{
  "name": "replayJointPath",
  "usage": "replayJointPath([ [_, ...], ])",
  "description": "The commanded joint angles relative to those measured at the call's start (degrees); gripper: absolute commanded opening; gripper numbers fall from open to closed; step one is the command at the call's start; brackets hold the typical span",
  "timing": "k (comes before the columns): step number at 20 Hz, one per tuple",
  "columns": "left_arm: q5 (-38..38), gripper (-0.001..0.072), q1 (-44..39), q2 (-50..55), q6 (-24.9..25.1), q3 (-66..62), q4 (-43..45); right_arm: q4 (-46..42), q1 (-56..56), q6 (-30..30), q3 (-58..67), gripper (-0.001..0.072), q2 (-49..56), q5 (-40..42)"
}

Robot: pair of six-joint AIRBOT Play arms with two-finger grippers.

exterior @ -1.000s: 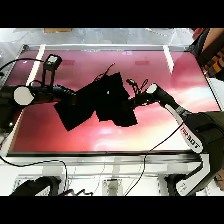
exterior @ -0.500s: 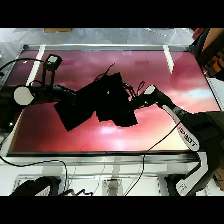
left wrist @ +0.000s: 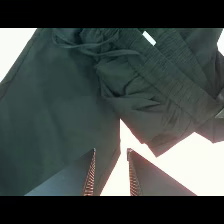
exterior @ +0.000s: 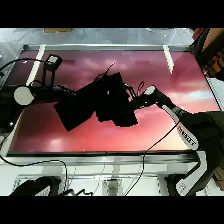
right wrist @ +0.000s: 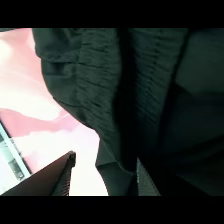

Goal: Fold the clothes and pants, and hang the long-sleeved shirts on hangers.

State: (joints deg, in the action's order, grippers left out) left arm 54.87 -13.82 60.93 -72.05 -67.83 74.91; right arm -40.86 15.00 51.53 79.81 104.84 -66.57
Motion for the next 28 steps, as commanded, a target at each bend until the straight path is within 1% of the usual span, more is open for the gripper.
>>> replayJointPath([
  [1,0.04,0.0233,0.00,1.29,0.00,0.02,-0.11,-0.22,2.03,-0.28,0.04,0.0442,1.46,0.20],
  [2,0.07,0.0233,0.00,1.90,0.00,0.00,-0.52,-0.35,3.13,-1.44,0.04,0.0397,1.68,0.44],
  [3,0.04,0.0232,0.00,2.19,0.00,0.00,-0.68,-0.37,4.07,-2.97,0.07,0.0308,1.57,0.81],
  [4,0.02,0.0221,0.00,2.29,0.02,0.00,-0.63,-0.26,4.76,-3.28,0.07,0.0225,1.25,1.60],
  [5,0.02,0.0220,0.04,2.27,0.02,0.00,-0.24,-0.24,5.05,-3.26,0.07,0.0123,0.83,2.23],
  [6,0.07,0.0184,0.61,2.25,-0.04,0.00,1.46,0.15,5.03,-3.23,0.07,0.0031,0.33,2.49],
  [7,0.15,0.0022,1.60,2.25,-0.02,0.02,3.04,0.13,4.81,-3.17,0.09,0.0020,-0.35,2.80],
  [9,2.34,0.0011,6.25,2.27,0.00,0.07,4.31,0.11,4.04,-3.04,0.07,0.0020,-2.45,3.45],
  [11,6.91,0.0011,12.46,2.29,0.00,1.25,3.72,0.02,3.85,-3.04,0.07,0.0020,-4.63,4.81],
  [13,10.75,0.0012,19.96,2.29,0.02,5.64,-1.60,0.11,3.85,-3.04,0.07,0.0020,-6.32,7.04],
  [14,11.74,0.0034,23.63,2.29,0.07,8.94,-5.31,0.13,3.85,-3.04,0.07,0.0020,-6.80,7.80],
  [15,11.85,0.0207,26.56,2.29,0.09,12.28,-8.98,0.13,3.85,-3.04,0.07,0.0020,-7.06,8.13],
  [16,11.69,0.0518,29.16,2.29,0.48,15.78,-12.50,0.11,3.85,-3.04,0.07,0.0020,-7.21,8.17],
  [17,10.91,0.0636,31.08,2.29,0.48,19.04,-14.64,0.13,3.85,-3.04,0.07,0.0020,-7.23,8.17],
  [19,9.40,0.0632,32.74,2.29,0.46,24.15,-15.08,0.13,3.85,-3.06,0.07,0.0020,-7.23,8.22],
  [23,4.00,0.0629,32.79,2.51,0.48,32.26,-16.59,0.11,3.85,-3.04,0.07,0.0020,-7.21,8.74],
  [25,0.57,0.0628,32.79,3.67,1.55,34.49,-21.03,0.11,3.85,-3.04,0.07,0.0020,-7.23,9.01],
  [28,-0.96,0.0628,32.79,7.65,6.29,34.93,-29.94,0.13,3.85,-3.04,0.07,0.0020,-7.23,9.05],
])
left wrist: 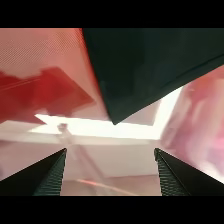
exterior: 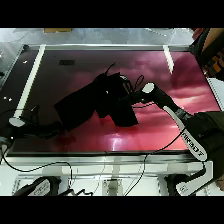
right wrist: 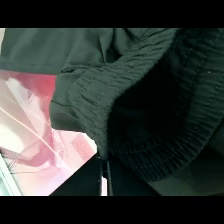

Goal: Fold the clothes and pants, and hang the long-sleeved shirts on hangers.

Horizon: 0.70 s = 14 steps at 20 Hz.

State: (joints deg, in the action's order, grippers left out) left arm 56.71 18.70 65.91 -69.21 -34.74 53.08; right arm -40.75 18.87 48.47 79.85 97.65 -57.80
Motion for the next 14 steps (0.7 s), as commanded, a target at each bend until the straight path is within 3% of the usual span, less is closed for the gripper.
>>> replayJointPath([
  [1,-3.13,0.0628,0.24,4.39,4.26,1.84,-10.08,0.02,-0.02,0.02,0.02,0.0020,-0.04,0.33],
  [4,-5.07,0.0628,0.22,9.51,4.26,1.81,-10.32,0.00,-0.02,0.02,0.02,0.0020,-0.09,-0.02],
  [5,-5.11,0.0592,0.02,10.75,4.39,1.79,-10.56,0.00,-0.02,0.02,0.02,0.0020,-0.11,-0.02],
  [6,-5.09,0.0507,-0.15,11.72,6.23,1.79,-11.37,0.00,-0.02,0.02,0.02,0.0020,-0.11,0.04],
  [9,-7.39,0.0425,-0.87,12.74,12.00,1.77,-16.59,-0.02,-0.02,0.02,0.02,0.0020,-0.11,0.17],
  [11,-11.45,0.0104,-0.98,12.72,12.28,1.68,-20.57,-0.02,-0.04,0.02,0.04,0.0020,-0.20,0.17],
  [12,-13.31,0.0010,-0.98,12.72,12.31,1.22,-22.25,-0.22,-0.22,0.02,0.02,0.0020,-0.44,0.22],
  [14,-15.10,0.0010,-0.98,12.72,12.28,-1.18,-23.82,-1.53,-1.14,0.35,0.55,0.0020,-1.73,1.09],
])
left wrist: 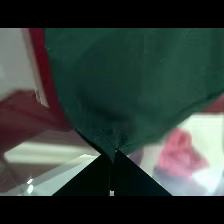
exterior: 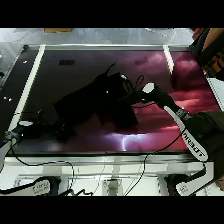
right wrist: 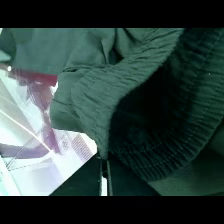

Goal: Fold the clothes and pants, and hang the long-sleeved shirts on hangers.

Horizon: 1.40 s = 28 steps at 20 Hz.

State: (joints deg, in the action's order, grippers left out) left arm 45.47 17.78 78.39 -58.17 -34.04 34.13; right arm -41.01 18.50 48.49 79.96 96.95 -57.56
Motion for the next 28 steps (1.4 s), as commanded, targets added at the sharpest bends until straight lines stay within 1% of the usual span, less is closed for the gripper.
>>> replayJointPath([
  [1,-3.89,0.0009,-0.07,0.24,1.25,-4.33,-4.83,-3.19,-1.66,1.64,1.84,0.0020,-1.64,1.22],
  [4,-3.72,0.0008,-0.04,-0.22,1.16,-15.23,-4.85,-11.37,-6.54,8.68,9.94,0.0020,-3.82,1.84],
  [8,-4.68,0.0005,-0.02,-0.35,-4.72,-38.40,-3.69,-16.59,-15.72,14.73,25.16,0.0019,-6.36,1.99],
  [10,-6.32,0.0005,0.48,-0.35,-7.80,-50.99,-0.46,-18.32,-20.31,19.08,33.66,0.0018,-6.56,1.99],
  [12,-6.80,0.0005,1.70,-0.35,-10.14,-60.74,5.51,-19.17,-24.72,21.70,40.33,0.0018,-6.84,2.01],
  [14,-6.23,0.0006,3.61,-0.61,-12.13,-66.29,11.32,-19.34,-28.74,21.70,40.48,0.0019,-9.33,2.75],
  [16,-5.07,0.0006,6.01,-1.29,-12.37,-67.23,15.98,-20.83,-32.48,21.68,38.05,0.0019,-12.11,2.51],
  [17,-3.02,0.0006,7.28,-1.33,-12.37,-67.23,18.43,-22.08,-34.32,21.68,36.81,0.0019,-13.11,1.77],
  [21,9.94,0.0008,11.30,0.00,-12.37,-67.19,33.94,-24.02,-40.06,21.57,35.54,0.0019,-13.53,-8.57],
  [23,18.25,0.0009,12.59,1.05,-11.82,-67.04,39.74,-24.17,-41.62,21.62,35.56,0.0019,-13.60,-18.45],
  [24,21.70,0.0009,13.38,1.33,-9.51,-66.34,40.54,-24.92,-42.07,21.57,35.54,0.0019,-13.55,-23.98],
  [26,23.50,0.0009,15.10,1.20,-8.22,-62.84,40.50,-30.67,-42.07,21.55,34.47,0.0018,-13.60,-32.33],
  [27,25.24,0.0009,16.20,1.20,-7.48,-60.94,40.68,-32.41,-42.47,22.38,33.07,0.0018,-13.73,-35.32],
  [28,27.85,0.0009,17.18,1.14,-4.76,-59.04,40.65,-32.28,-42.86,23.54,31.12,0.0018,-14.10,-36.65],
])
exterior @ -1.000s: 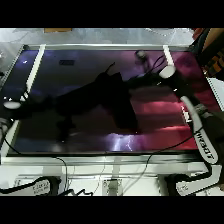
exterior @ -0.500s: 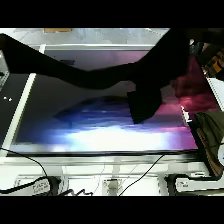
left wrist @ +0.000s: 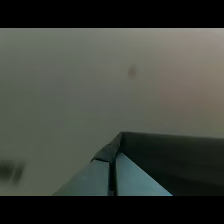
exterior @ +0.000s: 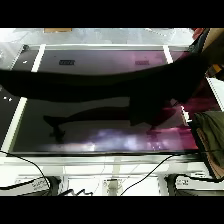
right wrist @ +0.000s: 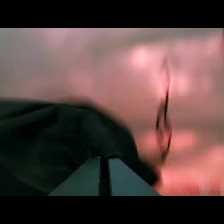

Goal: Fold the clothes and pants, and hang the long-sleeved shirts on hangers.

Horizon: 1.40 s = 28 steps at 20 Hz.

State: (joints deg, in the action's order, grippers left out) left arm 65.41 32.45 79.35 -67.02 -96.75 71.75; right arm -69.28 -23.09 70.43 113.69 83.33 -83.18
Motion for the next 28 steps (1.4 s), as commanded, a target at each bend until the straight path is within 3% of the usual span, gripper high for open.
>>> replayJointPath([
  [1,9.51,0.0008,3.61,-0.22,7.13,6.23,3.04,-4.07,-1.25,1.55,-5.42,0.0018,-1.33,-11.98],
  [5,11.87,0.0009,7.61,-3.32,14.67,16.90,3.04,-4.66,-1.27,-0.87,-19.71,0.0019,-6.80,-17.35],
  [10,16.90,0.0008,11.93,-6.38,21.22,27.15,5.22,-6.84,-1.27,-5.46,-39.67,0.0018,-15.74,-18.47],
  [13,18.51,0.0008,11.93,-6.40,21.42,29.55,14.19,-10.08,-1.27,-5.60,-46.36,0.0018,-19.47,-20.22],
  [18,18.60,0.0008,11.93,-6.40,21.44,34.34,15.54,-10.23,-1.25,-5.57,-53.29,0.0019,-22.88,-21.73],
  [22,17.57,0.0008,11.93,-6.29,21.44,36.89,23.96,-10.91,-1.25,-5.62,-62.88,0.0018,-26.58,-20.35],
  [28,7.17,0.0008,11.80,-6.32,21.40,36.81,30.53,-15.06,-1.27,-5.57,-66.79,0.0019,-28.26,-21.29],
])
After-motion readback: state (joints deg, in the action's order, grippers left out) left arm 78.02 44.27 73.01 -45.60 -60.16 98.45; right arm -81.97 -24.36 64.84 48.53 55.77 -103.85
